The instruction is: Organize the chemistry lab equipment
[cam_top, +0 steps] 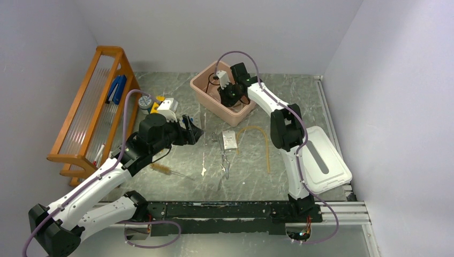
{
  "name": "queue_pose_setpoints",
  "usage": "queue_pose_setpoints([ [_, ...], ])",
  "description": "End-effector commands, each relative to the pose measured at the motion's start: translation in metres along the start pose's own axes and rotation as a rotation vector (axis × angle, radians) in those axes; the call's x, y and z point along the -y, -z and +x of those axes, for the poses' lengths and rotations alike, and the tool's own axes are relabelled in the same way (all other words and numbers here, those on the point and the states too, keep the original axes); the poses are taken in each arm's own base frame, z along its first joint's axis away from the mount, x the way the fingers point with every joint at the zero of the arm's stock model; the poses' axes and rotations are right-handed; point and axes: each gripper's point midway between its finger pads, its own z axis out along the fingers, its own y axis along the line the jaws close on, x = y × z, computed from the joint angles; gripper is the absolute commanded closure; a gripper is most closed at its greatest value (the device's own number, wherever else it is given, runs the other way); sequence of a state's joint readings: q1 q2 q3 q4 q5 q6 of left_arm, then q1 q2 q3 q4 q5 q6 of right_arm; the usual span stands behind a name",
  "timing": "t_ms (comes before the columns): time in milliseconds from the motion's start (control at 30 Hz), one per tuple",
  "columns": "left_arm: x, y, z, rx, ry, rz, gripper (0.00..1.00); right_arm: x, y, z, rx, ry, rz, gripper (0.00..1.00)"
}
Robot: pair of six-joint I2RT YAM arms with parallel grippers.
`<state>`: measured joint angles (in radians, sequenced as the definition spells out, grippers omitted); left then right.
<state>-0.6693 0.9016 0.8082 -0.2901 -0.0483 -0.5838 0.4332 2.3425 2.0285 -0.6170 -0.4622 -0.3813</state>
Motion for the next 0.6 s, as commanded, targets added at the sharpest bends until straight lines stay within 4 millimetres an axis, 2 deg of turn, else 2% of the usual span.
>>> queue_pose_setpoints([
  [0,0.005,0.002,-0.007,0.014,0.005,0.016,0.18,0.001,0.001,-0.001,-0.01,-0.017,-0.003,0.89],
  [333,0.001,0.005,-0.007,0.017,0.003,-0.003,0.19,-0.008,0.012,-0.014,0.02,-0.026,-0.031,0.76],
  [567,0.001,0.009,-0.008,0.023,0.001,-0.004,0.19,-0.012,0.033,-0.037,0.09,-0.047,-0.025,0.69],
])
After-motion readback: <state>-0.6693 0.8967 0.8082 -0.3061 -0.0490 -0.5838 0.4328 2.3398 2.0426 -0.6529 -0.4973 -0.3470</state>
